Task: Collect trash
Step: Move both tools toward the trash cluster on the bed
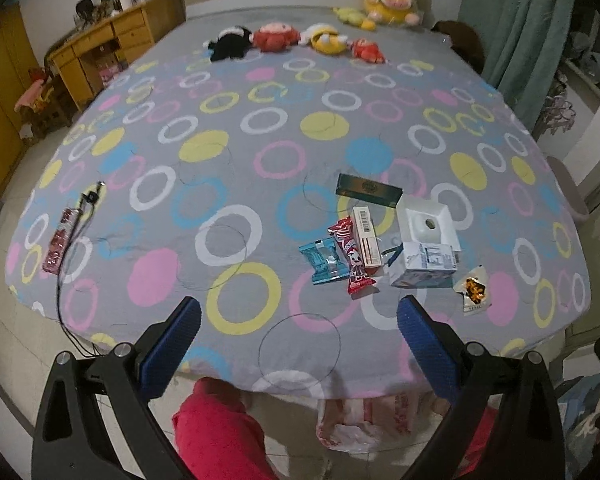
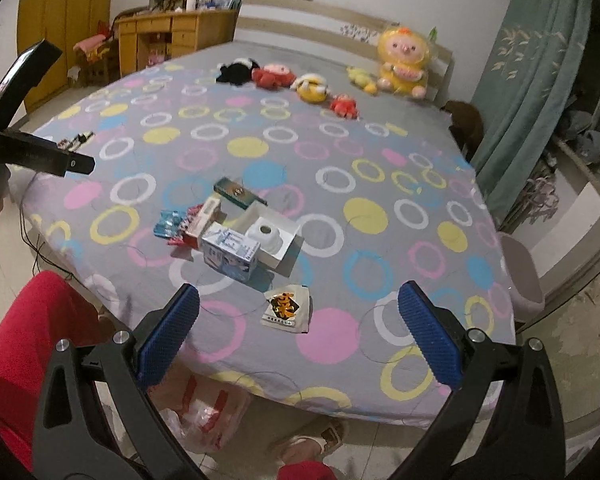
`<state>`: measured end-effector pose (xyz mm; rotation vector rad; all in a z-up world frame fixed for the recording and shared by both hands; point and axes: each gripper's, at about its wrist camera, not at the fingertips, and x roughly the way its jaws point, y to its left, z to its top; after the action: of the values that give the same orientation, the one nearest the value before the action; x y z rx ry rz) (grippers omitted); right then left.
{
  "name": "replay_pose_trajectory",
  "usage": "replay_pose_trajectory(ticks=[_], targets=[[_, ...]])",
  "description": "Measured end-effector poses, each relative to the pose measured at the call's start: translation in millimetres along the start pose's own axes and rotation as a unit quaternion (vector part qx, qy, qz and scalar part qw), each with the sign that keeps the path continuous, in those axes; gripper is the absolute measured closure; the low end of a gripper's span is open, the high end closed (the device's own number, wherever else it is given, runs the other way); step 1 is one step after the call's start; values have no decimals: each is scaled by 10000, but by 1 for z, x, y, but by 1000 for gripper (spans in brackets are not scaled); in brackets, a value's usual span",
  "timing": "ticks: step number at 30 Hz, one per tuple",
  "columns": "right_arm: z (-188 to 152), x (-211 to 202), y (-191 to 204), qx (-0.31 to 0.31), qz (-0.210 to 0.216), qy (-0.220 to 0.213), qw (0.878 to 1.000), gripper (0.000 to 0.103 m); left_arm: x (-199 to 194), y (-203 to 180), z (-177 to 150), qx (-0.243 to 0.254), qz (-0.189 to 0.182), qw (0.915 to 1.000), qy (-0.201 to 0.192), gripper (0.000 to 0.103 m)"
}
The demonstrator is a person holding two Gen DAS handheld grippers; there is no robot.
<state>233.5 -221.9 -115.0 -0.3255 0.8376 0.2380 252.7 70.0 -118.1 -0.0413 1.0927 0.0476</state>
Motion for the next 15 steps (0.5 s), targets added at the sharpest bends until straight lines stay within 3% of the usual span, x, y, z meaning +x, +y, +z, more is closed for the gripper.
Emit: replay_pose_trajectory(ticks=[15], targets=[[-13, 126, -11, 20, 422, 997, 9941, 5, 127, 0, 32, -258, 208, 9949, 957, 7]])
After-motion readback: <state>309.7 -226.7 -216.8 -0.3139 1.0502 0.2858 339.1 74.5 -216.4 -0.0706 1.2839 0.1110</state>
